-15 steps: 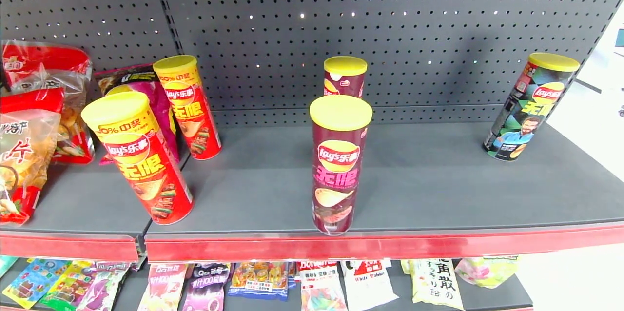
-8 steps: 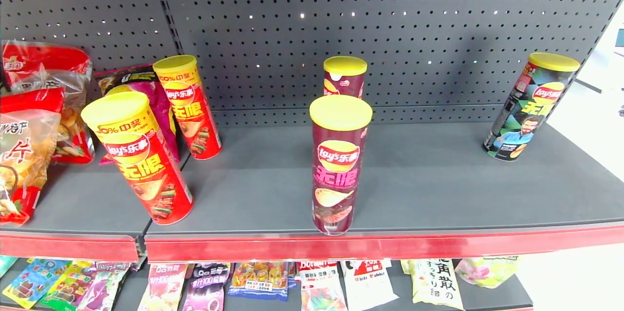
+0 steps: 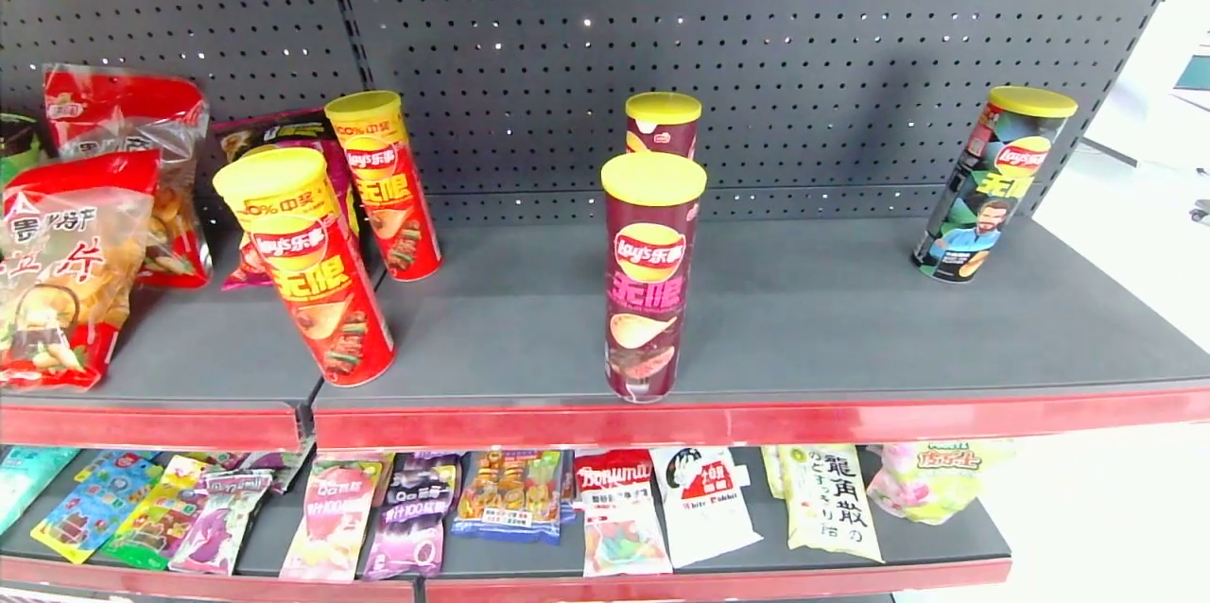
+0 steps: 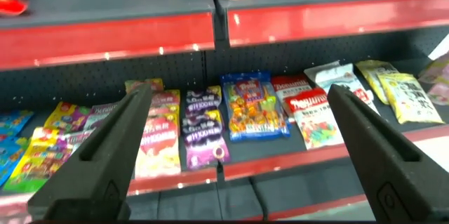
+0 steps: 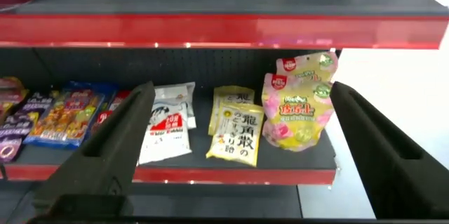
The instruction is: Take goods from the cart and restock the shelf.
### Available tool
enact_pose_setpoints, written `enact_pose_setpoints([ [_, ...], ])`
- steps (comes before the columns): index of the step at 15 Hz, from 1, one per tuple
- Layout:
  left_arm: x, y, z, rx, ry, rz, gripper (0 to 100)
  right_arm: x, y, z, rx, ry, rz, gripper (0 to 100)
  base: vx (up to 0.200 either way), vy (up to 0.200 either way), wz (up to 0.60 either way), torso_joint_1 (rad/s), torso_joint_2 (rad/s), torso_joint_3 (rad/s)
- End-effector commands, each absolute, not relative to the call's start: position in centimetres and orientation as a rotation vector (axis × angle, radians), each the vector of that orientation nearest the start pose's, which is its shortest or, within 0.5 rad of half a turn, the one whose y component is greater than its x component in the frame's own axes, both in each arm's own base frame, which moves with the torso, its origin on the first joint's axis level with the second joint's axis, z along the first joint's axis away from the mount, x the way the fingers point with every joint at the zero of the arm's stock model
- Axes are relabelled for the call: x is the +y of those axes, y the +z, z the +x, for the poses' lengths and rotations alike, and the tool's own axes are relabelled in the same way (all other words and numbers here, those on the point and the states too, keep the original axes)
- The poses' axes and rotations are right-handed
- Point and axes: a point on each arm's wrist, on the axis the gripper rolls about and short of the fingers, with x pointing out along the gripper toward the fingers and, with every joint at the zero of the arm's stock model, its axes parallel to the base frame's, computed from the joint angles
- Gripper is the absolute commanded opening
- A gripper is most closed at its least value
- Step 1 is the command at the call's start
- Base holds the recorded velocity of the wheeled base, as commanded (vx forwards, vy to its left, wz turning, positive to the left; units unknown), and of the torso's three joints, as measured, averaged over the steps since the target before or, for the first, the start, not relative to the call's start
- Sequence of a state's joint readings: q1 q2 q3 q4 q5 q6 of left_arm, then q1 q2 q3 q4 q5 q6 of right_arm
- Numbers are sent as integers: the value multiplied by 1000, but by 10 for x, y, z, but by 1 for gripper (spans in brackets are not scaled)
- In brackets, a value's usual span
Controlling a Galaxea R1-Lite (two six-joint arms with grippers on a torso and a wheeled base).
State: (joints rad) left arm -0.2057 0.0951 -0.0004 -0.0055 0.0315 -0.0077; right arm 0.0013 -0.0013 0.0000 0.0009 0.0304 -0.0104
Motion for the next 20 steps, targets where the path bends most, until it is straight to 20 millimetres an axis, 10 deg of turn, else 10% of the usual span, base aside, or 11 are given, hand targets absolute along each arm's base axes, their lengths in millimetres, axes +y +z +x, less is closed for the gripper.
enact_pose_setpoints([
  [1,4,78,-15,89,-173,3,100,1,75,-23,1,32,-11,100,0,0,0,0,0,0],
  [20,4,78,-15,89,-173,1,100,1,75,-23,0,31,-9,100,0,0,442,0,5,6],
])
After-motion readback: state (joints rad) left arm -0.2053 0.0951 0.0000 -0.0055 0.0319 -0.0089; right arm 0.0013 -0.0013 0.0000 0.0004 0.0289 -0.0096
